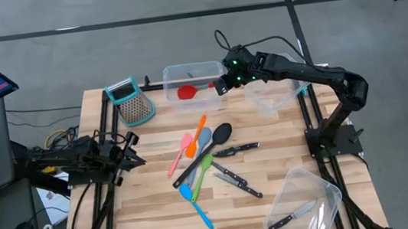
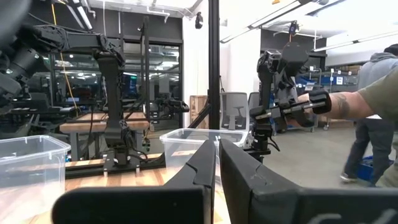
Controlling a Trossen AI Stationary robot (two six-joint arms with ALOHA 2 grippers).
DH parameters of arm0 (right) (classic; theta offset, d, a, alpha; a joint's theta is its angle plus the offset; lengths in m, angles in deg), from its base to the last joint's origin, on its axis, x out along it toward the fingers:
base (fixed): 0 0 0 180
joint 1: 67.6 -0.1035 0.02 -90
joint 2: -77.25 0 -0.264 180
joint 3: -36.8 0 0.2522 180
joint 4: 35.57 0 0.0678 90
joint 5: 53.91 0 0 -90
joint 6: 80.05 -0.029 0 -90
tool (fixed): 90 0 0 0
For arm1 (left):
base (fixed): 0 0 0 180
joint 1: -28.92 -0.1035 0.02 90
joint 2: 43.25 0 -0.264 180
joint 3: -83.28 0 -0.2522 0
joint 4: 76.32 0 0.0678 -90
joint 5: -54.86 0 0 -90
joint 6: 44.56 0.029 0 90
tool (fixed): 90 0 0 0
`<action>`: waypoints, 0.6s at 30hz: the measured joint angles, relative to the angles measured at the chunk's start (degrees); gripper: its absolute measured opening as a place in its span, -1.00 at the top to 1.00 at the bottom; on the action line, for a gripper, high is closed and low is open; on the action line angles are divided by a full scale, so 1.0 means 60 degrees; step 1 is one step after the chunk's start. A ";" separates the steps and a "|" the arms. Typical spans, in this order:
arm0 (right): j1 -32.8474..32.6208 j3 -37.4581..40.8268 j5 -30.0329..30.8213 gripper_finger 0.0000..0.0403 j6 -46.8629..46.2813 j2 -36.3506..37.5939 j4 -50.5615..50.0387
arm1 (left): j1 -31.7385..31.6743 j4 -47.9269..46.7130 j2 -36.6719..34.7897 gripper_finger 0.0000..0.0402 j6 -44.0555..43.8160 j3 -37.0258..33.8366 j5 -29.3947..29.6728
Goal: Pick & Place Kitchen Items
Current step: Put the bottom red serving spoon into the top left transparent bin
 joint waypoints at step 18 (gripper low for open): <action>0.0011 0.0004 -0.0217 0.50 0.0195 -0.0827 0.0692 | 0.0002 0.0000 0.0000 0.96 0.0000 0.0000 0.0002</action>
